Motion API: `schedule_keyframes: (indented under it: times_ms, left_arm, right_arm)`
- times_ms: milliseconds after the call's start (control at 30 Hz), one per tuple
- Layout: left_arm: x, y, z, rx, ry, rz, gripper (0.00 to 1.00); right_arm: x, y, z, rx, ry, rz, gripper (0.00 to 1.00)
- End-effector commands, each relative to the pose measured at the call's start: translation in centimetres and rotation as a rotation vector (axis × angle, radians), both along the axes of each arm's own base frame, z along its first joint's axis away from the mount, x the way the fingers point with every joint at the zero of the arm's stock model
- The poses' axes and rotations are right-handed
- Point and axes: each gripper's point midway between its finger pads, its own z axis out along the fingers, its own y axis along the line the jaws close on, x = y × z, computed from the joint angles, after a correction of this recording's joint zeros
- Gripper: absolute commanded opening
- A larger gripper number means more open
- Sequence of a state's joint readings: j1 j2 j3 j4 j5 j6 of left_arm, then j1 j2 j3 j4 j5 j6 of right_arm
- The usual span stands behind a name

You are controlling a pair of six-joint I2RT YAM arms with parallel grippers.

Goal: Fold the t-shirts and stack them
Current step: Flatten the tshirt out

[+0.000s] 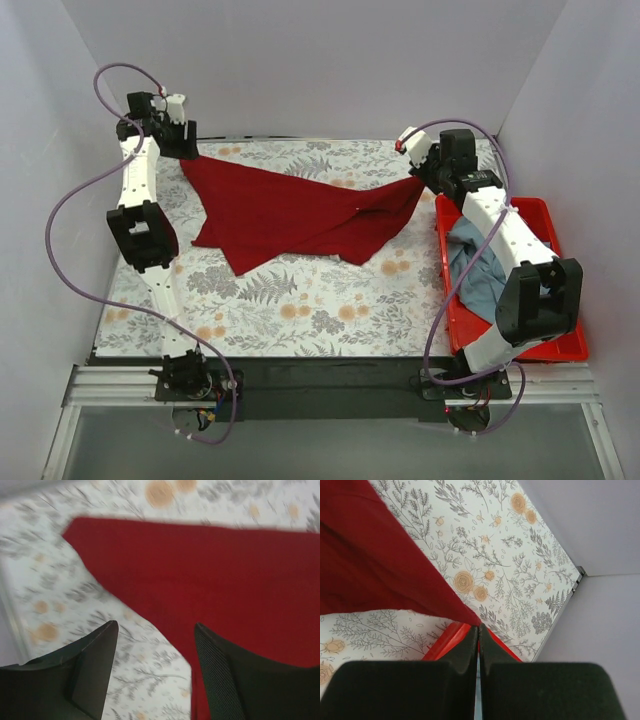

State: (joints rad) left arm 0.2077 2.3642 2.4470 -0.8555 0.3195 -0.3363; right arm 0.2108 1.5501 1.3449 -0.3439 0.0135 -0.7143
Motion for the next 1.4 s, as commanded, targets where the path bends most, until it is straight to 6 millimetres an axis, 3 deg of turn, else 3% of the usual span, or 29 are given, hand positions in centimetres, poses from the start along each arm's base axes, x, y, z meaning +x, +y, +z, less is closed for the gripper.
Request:
schedule_keyframes:
  times_ms: [0, 33, 67, 100, 200, 233, 267, 333, 367, 533, 733, 967, 1167, 1267, 1367]
  left_arm:
    - [-6.9, -3.0, 6.9, -0.039, -0.009, -0.155, 0.62]
    - [-10.3, -3.6, 1.1, -0.077, 0.13, -0.18, 0.61]
    - [-13.1, -4.5, 5.3, -0.035, 0.029, -0.226, 0.61]
    - [-14.9, -5.2, 4.9, -0.017, 0.025, -0.278, 0.61]
    - [-22.1, -8.7, 1.7, -0.039, 0.123, -0.453, 0.58]
    - [-23.4, -10.0, 1.0, -0.053, 0.151, -0.487, 0.57]
    - [-25.2, -10.9, -1.0, -0.072, 0.212, -0.514, 0.54]
    - [-26.9, -12.5, -2.3, -0.069, 0.247, -0.558, 0.52]
    - [-28.2, -12.9, -4.2, -0.068, 0.299, -0.556, 0.5]
    - [-29.2, -16.2, -7.6, 0.005, 0.341, -0.627, 0.43]
    - [-29.1, -17.2, -10.8, 0.091, 0.393, -0.631, 0.4]
    - [-28.7, -17.4, -14.1, 0.211, 0.415, -0.645, 0.43]
    - [-26.6, -16.8, -15.8, 0.299, 0.388, -0.62, 0.43]
    - [-27.1, -16.1, -17.3, 0.349, 0.431, -0.645, 0.43]
    - [-28.8, -15.5, -18.7, 0.364, 0.475, -0.675, 0.33]
  right_arm:
    - [0.8, -0.3, 2.8, -0.001, -0.068, -0.022, 0.01]
    - [0.6, -0.3, 2.4, -0.001, -0.057, -0.018, 0.01]
    - [0.1, -0.3, 1.4, -0.005, -0.033, -0.013, 0.01]
    - [-0.2, -0.3, 1.0, -0.005, -0.022, -0.01, 0.01]
    - [-1.1, -0.1, -0.3, -0.006, 0.03, 0.008, 0.01]
    - [-1.3, -0.1, -0.6, -0.009, 0.043, 0.008, 0.01]
    - [-1.5, -0.2, -1.0, -0.014, 0.058, 0.01, 0.01]
    - [-1.8, -0.3, -1.4, -0.017, 0.071, 0.01, 0.01]
    - [-1.9, -0.3, -1.6, -0.018, 0.077, 0.01, 0.01]
    - [-2.3, -0.4, -1.7, -0.019, 0.091, 0.008, 0.01]
    - [-2.5, -0.4, -2.1, -0.024, 0.104, 0.01, 0.01]
    - [-2.6, -0.4, -2.4, -0.026, 0.115, 0.01, 0.01]
    - [-2.4, -0.4, -2.6, -0.028, 0.122, 0.012, 0.01]
    - [-2.4, -0.5, -2.5, -0.034, 0.122, 0.007, 0.01]
    - [-2.4, -0.6, -2.6, -0.04, 0.121, 0.006, 0.01]
